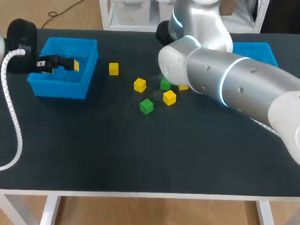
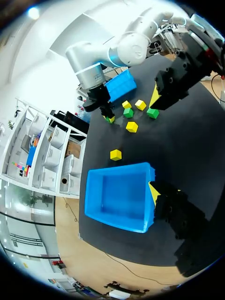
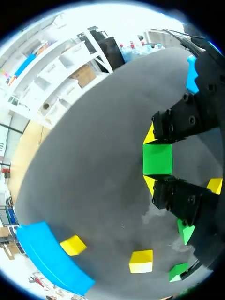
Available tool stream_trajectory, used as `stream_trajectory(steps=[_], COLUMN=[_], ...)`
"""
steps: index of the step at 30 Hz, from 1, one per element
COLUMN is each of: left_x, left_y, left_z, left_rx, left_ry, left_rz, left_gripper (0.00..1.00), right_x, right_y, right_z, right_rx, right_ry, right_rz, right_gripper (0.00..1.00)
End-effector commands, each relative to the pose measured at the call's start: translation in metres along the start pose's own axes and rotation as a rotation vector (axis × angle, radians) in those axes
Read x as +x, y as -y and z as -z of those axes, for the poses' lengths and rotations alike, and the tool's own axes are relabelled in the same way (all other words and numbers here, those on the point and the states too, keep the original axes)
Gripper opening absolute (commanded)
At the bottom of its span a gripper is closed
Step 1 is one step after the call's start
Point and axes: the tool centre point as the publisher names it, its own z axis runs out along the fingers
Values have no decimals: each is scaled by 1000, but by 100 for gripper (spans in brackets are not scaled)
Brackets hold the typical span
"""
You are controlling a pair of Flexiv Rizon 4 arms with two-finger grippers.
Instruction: Put the green cubes in the right bin and the yellow cubes in the left bin.
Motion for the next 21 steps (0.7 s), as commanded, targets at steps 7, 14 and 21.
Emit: stream_trajectory(steps=[7,14,21], left_x=[1,1,1], left_y=[-4,-4,-4], left_z=[0,0,0], left_rx=[16,16,16], left_ry=[8,8,8], left_rz=[-3,-3,-3], left_gripper=[100,100,100], right_x=[10,68,125], right_y=[49,92,127], right_z=[108,165,170], right_rx=[33,84,150], right_ry=[138,214,162], right_rz=[-131,-249,-387], right_gripper=[0,0,0])
